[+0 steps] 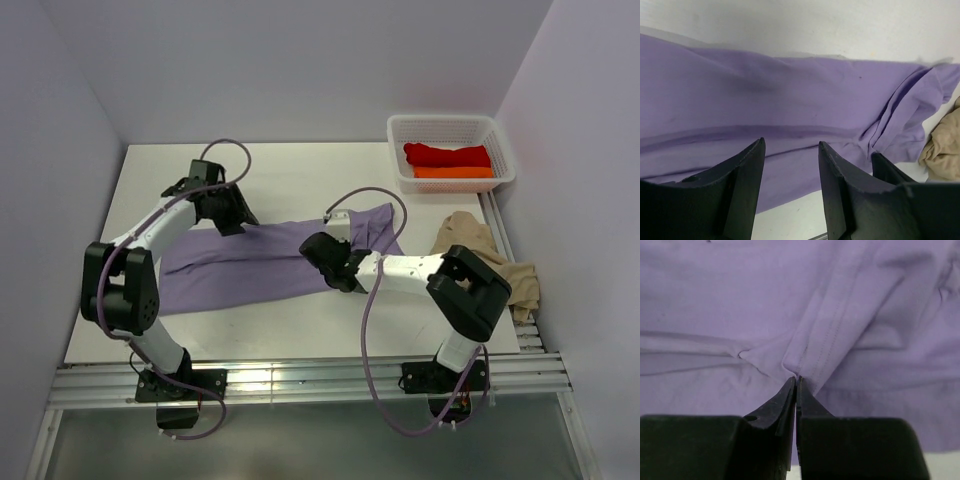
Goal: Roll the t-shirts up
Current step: Fold the tshirt
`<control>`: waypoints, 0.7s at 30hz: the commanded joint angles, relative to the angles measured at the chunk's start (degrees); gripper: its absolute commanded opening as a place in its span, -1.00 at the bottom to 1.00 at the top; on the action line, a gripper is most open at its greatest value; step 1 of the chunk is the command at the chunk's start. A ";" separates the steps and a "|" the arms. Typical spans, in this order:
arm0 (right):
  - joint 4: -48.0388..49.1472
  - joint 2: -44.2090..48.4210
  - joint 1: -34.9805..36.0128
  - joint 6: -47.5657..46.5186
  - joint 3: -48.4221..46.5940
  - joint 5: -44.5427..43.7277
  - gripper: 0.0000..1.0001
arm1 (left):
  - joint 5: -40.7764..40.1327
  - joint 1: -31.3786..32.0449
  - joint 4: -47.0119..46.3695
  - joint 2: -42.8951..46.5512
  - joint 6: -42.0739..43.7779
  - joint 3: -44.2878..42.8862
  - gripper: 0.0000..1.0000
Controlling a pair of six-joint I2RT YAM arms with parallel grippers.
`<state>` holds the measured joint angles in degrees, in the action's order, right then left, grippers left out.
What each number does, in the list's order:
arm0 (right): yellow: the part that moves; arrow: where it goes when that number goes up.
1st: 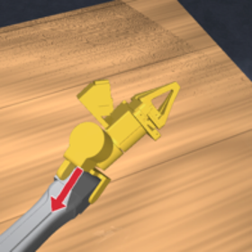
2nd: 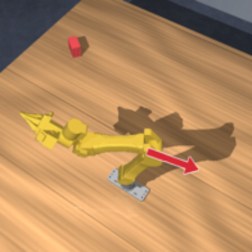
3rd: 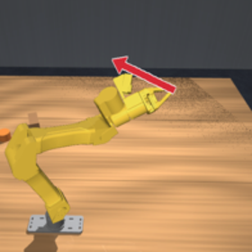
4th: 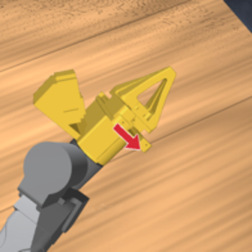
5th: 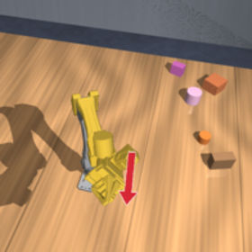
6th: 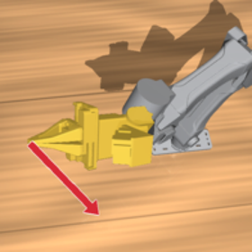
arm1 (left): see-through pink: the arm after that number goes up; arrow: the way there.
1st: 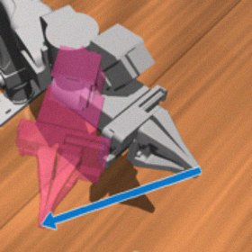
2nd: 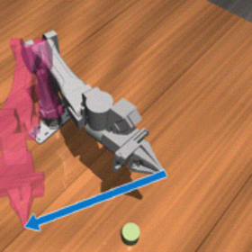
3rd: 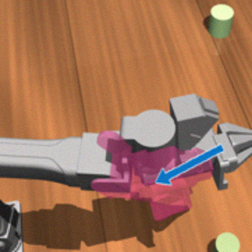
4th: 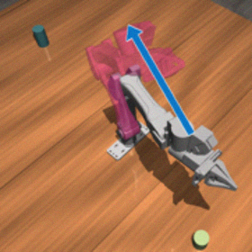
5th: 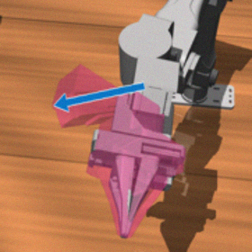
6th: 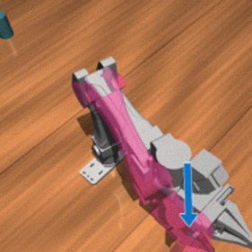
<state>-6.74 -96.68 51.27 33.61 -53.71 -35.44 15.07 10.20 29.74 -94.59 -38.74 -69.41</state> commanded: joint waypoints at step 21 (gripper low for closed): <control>4.63 19.86 -4.47 6.24 9.95 11.05 0.36 | 1.36 17.75 -8.91 -16.33 -2.83 -11.97 0.03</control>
<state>-7.25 -81.08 52.58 46.24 -43.16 -31.68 15.25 26.74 23.44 -110.24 -41.23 -77.58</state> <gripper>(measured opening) 0.681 0.515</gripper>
